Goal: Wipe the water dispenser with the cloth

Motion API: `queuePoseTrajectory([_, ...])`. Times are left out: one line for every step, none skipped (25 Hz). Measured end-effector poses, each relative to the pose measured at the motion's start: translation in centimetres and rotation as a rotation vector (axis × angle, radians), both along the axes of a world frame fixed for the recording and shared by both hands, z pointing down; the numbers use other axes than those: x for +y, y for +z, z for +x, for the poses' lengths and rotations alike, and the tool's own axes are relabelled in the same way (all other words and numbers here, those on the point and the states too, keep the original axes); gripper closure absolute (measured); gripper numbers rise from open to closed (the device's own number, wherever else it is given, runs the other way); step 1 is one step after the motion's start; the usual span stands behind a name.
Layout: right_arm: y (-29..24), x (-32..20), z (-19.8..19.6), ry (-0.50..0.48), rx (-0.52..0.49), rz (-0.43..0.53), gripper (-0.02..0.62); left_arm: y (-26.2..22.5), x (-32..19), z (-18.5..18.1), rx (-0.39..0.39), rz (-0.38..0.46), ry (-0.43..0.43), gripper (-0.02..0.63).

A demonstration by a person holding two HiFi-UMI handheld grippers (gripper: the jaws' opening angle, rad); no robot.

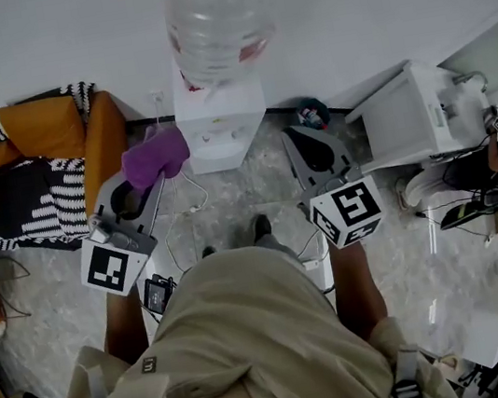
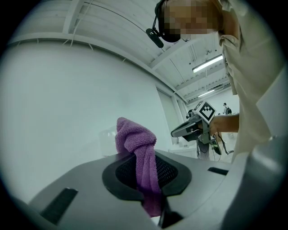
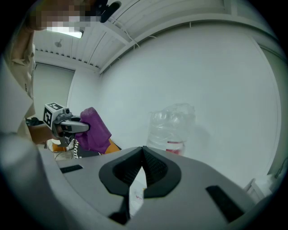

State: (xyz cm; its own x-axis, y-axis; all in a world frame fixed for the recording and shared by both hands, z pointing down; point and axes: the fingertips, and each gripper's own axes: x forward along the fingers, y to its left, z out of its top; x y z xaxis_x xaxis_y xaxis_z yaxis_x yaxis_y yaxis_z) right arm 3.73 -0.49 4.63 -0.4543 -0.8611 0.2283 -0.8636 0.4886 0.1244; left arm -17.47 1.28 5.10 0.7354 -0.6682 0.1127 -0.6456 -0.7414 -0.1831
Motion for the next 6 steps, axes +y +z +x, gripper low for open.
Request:
queuePoseTrajectory([-0.04, 0.13, -0.01, 0.001, 0.0, 0.001, 0.574, 0.0, 0.15, 0.06, 0.002, -0.001, 0.004, 0.546])
queuePoseTrajectory([-0.06, 0.24, -0.02, 0.001, 0.0, 0.001, 0.574, 0.06, 0.28, 0.09, 0.002, -0.004, 0.005, 0.546])
queuePoseTrajectory([-0.07, 0.33, -0.03, 0.002, 0.0, 0.002, 0.574, 0.14, 0.39, 0.1, 0.001, -0.009, 0.005, 0.546])
queuePoseTrajectory([-0.06, 0.4, -0.05, 0.003, 0.0, 0.002, 0.574, 0.21, 0.49, 0.1, 0.001, -0.013, 0.005, 0.546])
queuePoseTrajectory([-0.05, 0.47, -0.07, 0.005, 0.0, 0.001, 0.574, 0.26, 0.57, 0.1, 0.002, -0.016, 0.006, 0.546])
queuePoseTrajectory([-0.04, 0.54, -0.08, 0.006, 0.0, 0.001, 0.574, 0.3, 0.66, 0.11, 0.003, -0.019, 0.007, 0.546])
